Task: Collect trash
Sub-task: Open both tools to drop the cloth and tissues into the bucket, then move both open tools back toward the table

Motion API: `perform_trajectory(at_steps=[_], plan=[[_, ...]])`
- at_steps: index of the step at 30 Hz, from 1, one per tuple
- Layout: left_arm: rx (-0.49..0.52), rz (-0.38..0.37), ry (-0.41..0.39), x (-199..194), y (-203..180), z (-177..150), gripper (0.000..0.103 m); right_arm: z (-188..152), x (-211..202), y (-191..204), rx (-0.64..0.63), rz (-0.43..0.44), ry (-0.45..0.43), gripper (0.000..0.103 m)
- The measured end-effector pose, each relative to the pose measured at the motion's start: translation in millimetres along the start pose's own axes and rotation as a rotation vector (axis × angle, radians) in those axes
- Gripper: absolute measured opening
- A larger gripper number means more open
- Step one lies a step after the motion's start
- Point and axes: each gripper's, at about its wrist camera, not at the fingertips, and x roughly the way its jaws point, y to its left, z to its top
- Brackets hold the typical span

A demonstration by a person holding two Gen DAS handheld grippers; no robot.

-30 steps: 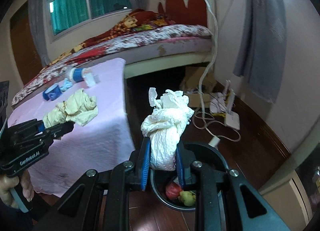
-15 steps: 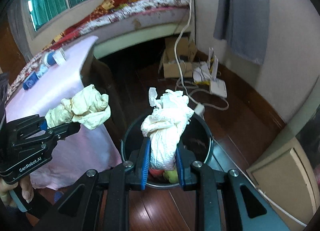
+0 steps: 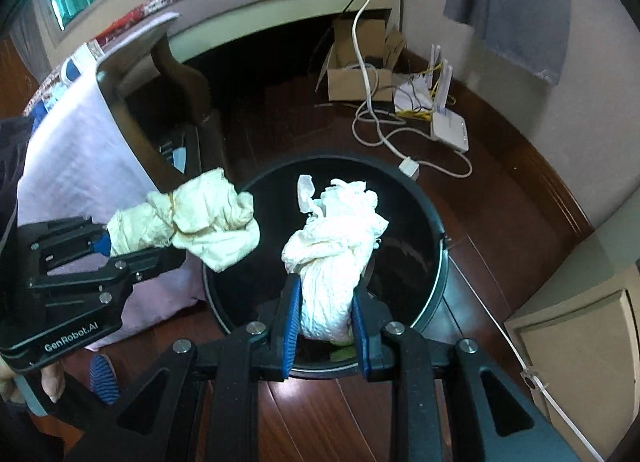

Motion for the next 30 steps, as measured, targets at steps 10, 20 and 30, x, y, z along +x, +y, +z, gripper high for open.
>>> perform_trajectory(at_steps=[10, 20, 30], plan=[[-0.029, 0.081, 0.019, 15.5, 6.0, -5.0, 0.102, -7.4, 29.1, -3.3, -0.043, -0.147, 0.063, 0.073], [-0.094, 0.140, -0.014, -17.6, 23.4, -25.3, 0.102, -15.1, 9.1, -16.9, 0.016, -0.195, 0.028, 0.103], [-0.089, 0.172, -0.067, -70.1, 21.2, -29.8, 0.102, -6.0, -51.1, 12.9, 0.004, -0.167, -0.093, 0.103]])
